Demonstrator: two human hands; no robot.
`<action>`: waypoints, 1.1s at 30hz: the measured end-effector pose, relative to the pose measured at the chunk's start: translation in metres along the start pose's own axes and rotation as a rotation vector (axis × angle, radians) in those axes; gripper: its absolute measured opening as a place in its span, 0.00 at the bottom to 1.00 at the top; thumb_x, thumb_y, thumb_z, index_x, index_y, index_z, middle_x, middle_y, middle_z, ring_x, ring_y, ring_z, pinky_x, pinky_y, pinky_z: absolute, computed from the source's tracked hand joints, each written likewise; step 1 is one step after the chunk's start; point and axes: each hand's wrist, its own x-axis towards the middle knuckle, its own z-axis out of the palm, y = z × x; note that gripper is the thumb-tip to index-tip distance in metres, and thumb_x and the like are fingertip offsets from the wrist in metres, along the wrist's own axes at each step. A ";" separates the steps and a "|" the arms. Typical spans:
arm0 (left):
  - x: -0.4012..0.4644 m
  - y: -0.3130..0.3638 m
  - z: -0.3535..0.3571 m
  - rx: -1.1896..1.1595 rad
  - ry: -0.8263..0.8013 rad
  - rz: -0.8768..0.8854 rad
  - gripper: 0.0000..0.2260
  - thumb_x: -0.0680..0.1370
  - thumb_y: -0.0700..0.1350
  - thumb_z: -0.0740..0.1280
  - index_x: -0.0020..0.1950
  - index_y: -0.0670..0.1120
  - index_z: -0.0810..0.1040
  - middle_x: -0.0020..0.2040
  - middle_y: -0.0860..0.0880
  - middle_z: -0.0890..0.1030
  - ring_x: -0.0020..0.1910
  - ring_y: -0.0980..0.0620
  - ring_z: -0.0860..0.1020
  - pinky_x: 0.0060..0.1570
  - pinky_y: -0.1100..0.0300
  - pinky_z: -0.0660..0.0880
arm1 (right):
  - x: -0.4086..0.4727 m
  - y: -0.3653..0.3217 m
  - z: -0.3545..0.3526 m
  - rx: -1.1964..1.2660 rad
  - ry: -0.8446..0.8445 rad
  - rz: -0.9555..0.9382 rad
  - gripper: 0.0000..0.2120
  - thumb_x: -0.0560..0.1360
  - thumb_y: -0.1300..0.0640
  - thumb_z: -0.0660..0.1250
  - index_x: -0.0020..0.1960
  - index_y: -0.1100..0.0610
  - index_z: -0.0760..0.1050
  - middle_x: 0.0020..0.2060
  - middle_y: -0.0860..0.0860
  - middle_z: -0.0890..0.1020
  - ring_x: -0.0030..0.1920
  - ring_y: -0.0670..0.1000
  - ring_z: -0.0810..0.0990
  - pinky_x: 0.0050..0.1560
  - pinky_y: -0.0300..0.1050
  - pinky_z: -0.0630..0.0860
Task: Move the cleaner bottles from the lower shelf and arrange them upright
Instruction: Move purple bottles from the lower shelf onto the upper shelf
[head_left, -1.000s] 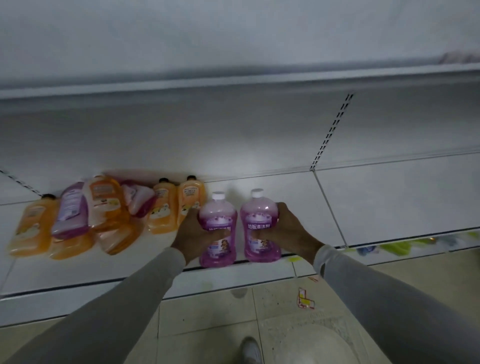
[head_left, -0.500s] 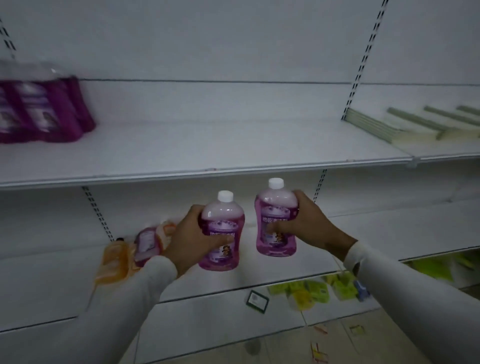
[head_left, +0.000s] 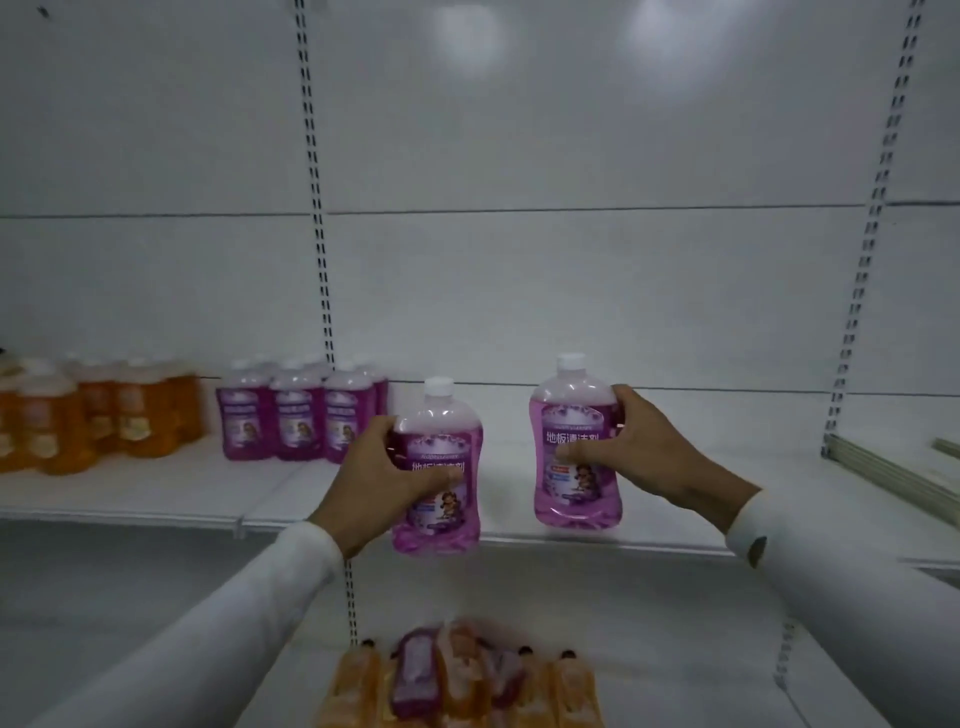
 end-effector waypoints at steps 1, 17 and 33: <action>0.001 0.001 -0.009 0.007 0.028 -0.006 0.33 0.58 0.51 0.82 0.59 0.50 0.73 0.52 0.50 0.83 0.50 0.53 0.83 0.50 0.50 0.81 | 0.010 -0.004 0.006 0.011 -0.022 -0.020 0.31 0.62 0.54 0.81 0.60 0.51 0.70 0.51 0.48 0.82 0.48 0.48 0.83 0.46 0.45 0.83; -0.028 -0.039 -0.190 0.200 0.466 -0.139 0.31 0.63 0.46 0.81 0.61 0.51 0.70 0.54 0.52 0.80 0.50 0.54 0.81 0.44 0.59 0.81 | 0.116 -0.052 0.228 0.167 -0.448 -0.209 0.33 0.60 0.54 0.82 0.61 0.49 0.71 0.51 0.46 0.83 0.47 0.44 0.84 0.45 0.41 0.82; 0.116 -0.168 -0.304 0.028 0.191 -0.057 0.29 0.62 0.46 0.81 0.59 0.53 0.73 0.55 0.51 0.81 0.51 0.55 0.82 0.49 0.56 0.81 | 0.194 -0.053 0.378 0.042 -0.162 -0.040 0.32 0.59 0.52 0.83 0.57 0.49 0.70 0.51 0.43 0.82 0.47 0.38 0.81 0.42 0.32 0.78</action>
